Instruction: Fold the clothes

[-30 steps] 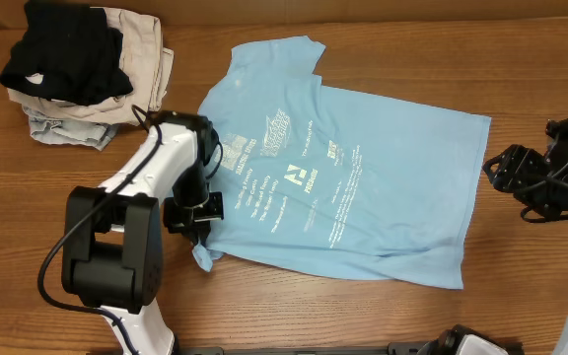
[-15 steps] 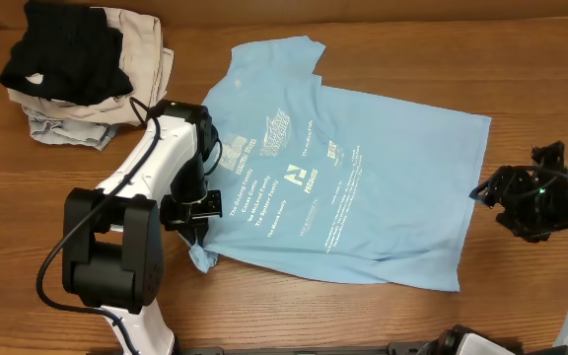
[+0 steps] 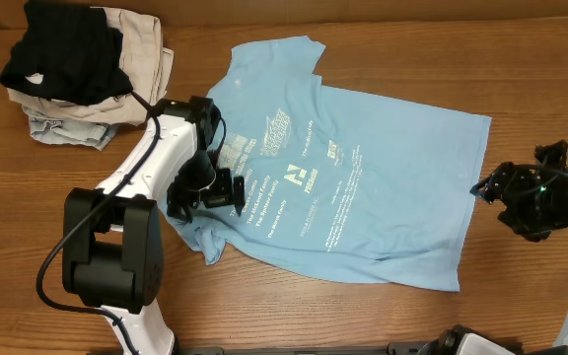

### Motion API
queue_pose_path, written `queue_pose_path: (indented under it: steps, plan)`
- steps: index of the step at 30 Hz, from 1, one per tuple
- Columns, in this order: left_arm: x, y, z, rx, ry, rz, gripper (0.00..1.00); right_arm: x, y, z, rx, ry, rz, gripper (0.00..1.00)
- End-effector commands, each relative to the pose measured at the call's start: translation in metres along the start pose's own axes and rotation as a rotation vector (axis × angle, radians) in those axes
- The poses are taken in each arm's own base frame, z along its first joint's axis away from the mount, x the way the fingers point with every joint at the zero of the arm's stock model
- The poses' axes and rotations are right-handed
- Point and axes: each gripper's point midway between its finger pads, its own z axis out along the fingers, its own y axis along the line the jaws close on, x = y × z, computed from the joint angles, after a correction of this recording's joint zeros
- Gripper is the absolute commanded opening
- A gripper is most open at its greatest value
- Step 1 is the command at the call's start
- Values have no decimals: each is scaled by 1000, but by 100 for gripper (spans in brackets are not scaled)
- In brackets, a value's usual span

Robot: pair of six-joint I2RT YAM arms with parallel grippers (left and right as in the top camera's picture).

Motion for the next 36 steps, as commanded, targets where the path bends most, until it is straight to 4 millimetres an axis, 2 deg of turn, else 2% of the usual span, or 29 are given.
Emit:
queue_pose_path:
  steps: [1,5,10,12,14,16,19,22,28,32,34,36]
  plan:
    - [15,1,-3,-12,64,33,100,-5,-1,0,14,-26,-13,73]
    - [41,2,-9,-55,131,40,100,-9,-1,0,17,-40,-18,73]
    - [58,-5,-21,-171,32,11,100,-9,-1,0,16,-43,-29,74]
    - [63,-8,-21,-194,-17,-8,96,-9,-1,0,17,-43,-44,74]
    - [66,-3,-18,-226,-63,-69,86,-9,-1,0,17,-43,-46,74]
    - [69,2,-11,-218,-96,-120,80,-10,-2,0,19,-44,-51,74]
    - [69,11,-1,-201,-170,-173,79,-9,-2,0,21,-42,-68,74]
    - [62,10,8,-131,-283,-140,79,-10,-2,0,20,-47,-70,74]
    - [50,19,34,-139,-344,-143,79,-11,-1,0,19,-51,-71,75]
    - [51,19,46,-133,-325,-142,53,-11,-1,0,19,-50,-71,75]
    - [51,21,51,-139,-326,-143,49,-11,-1,0,19,-51,-71,75]
    - [51,23,54,-141,-328,-144,48,-12,-1,0,18,-54,-72,75]
